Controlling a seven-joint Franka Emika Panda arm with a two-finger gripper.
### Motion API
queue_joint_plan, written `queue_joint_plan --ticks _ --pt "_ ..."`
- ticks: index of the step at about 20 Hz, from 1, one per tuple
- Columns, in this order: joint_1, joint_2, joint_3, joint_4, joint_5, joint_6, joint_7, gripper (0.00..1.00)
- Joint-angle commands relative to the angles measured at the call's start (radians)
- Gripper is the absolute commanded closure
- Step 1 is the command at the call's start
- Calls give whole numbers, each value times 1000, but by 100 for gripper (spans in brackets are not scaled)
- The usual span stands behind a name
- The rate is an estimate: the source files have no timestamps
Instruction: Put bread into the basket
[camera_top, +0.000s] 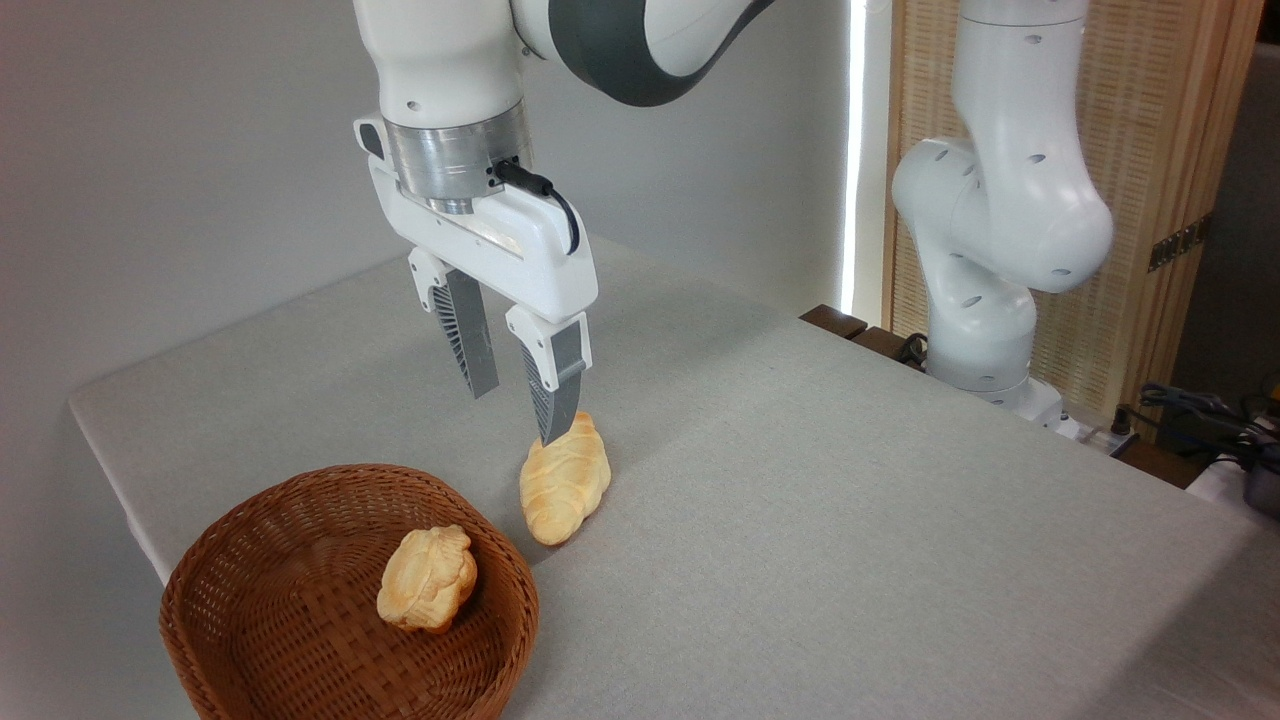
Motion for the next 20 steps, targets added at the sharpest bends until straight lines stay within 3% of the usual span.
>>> queue_joint_plan --ticks 1,20 --pt "-4 -5 7 13 1 -25 -1 0" --pt "-4 -3 3 16 12 -22 -1 0"
